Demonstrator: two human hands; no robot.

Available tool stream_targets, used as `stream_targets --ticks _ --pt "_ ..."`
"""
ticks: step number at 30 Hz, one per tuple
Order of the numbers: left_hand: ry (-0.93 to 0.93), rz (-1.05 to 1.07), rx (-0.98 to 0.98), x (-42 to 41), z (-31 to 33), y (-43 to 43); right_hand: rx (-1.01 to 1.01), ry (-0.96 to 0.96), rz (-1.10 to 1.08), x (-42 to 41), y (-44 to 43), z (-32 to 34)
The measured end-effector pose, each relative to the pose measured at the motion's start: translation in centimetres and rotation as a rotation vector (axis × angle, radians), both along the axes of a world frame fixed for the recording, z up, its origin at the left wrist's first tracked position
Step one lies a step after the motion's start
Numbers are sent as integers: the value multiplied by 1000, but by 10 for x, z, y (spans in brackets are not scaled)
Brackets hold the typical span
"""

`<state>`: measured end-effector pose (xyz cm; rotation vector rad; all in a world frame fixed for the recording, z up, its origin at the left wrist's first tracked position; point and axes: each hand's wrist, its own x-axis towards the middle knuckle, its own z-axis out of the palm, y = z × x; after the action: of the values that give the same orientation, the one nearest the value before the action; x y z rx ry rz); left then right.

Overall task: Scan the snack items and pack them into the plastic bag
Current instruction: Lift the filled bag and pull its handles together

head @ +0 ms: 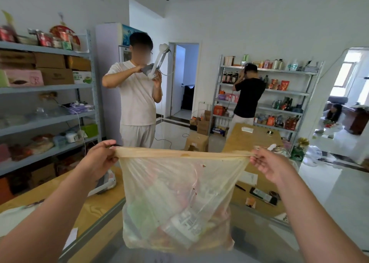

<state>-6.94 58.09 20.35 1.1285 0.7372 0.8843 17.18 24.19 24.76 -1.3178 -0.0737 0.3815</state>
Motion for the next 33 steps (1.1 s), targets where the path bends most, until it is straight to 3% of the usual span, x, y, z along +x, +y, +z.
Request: stream_targets --ticks 7,16,20,23,25,27,30,33 --pt "79 -126 69 -23 -27 0 18 -10 121 -16 -27 -31" --pt "343 -289 15 -34 -109 -16 101 246 237 -46 -37 -114" --pt "359 -282 -24 -33 -115 -18 87 210 249 -44 -40 -118" --pt "448 -319 5 -38 -104 -19 -30 122 275 -40 -46 -110" --pt "595 -346 154 -38 -93 -19 -146 36 303 -37 -47 -101" --pt "677 -267 508 -33 -81 -20 -233 -51 321 -35 -45 -89" --pt "617 -63 997 -14 -61 -34 -324 -148 302 -31 -39 -73" --pt "681 -82 1313 17 -36 -66 -468 -245 265 -27 -33 -62"
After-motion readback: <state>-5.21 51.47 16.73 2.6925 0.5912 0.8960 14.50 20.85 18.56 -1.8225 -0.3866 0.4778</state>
